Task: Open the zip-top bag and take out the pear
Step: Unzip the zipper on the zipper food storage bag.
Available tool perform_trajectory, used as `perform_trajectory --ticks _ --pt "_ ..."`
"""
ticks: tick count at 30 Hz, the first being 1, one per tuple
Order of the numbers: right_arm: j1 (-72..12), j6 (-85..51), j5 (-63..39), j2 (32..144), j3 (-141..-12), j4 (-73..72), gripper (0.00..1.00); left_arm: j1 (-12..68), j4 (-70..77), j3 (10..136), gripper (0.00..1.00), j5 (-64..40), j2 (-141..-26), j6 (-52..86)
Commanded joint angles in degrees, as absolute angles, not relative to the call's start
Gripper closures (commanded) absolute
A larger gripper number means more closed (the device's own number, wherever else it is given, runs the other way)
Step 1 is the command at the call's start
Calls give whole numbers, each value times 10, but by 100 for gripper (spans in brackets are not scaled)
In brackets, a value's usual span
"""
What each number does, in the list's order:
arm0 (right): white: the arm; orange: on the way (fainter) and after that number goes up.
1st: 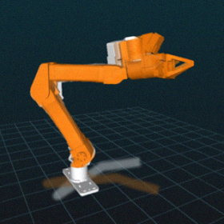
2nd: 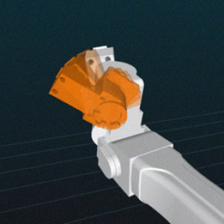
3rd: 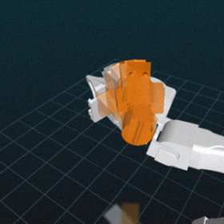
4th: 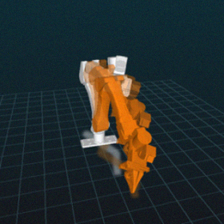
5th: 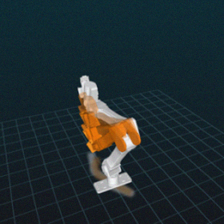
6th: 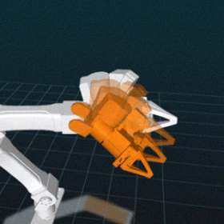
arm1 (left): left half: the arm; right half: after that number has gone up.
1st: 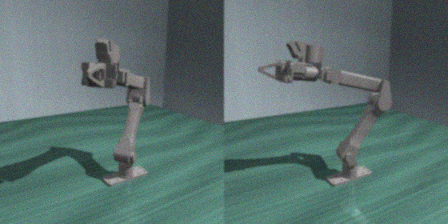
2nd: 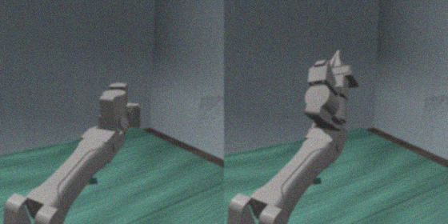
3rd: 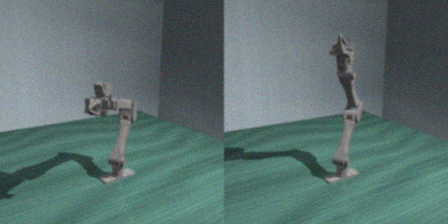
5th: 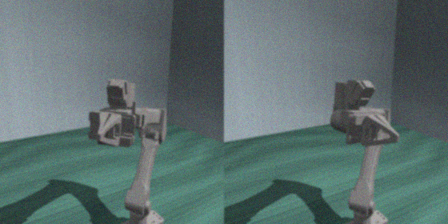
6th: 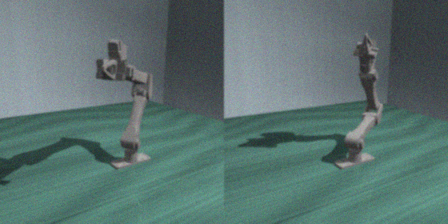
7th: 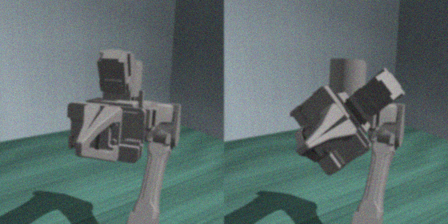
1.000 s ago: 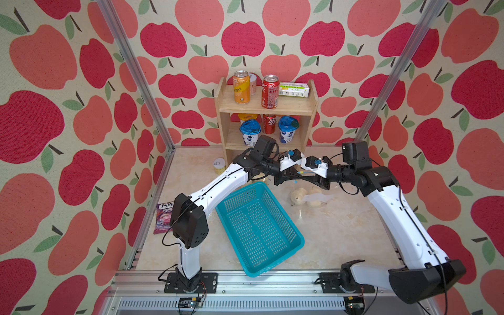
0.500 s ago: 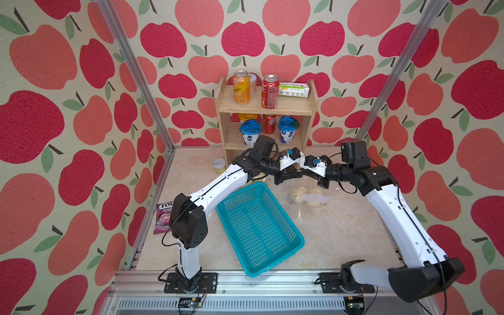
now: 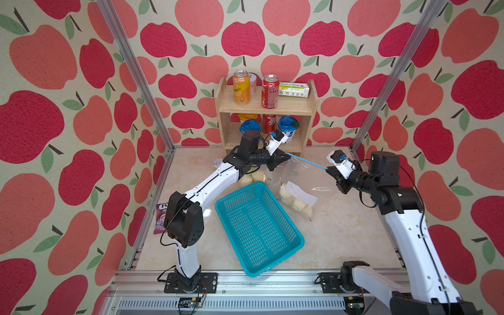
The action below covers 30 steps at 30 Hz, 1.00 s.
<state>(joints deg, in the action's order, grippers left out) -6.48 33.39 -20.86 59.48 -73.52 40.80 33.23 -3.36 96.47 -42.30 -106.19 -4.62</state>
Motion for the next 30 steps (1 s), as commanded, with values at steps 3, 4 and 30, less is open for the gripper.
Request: perform_trajectory --ticks 3,4,30 --pt "-12 247 -91 563 -715 464 100 294 -21 1001 100 -334 -1080 -11" --pt "-7 240 -83 561 -713 466 100 294 -23 1005 100 -332 -1082 -12" --pt "13 193 -328 524 -770 456 19 324 -44 1042 100 -496 -1134 -156"
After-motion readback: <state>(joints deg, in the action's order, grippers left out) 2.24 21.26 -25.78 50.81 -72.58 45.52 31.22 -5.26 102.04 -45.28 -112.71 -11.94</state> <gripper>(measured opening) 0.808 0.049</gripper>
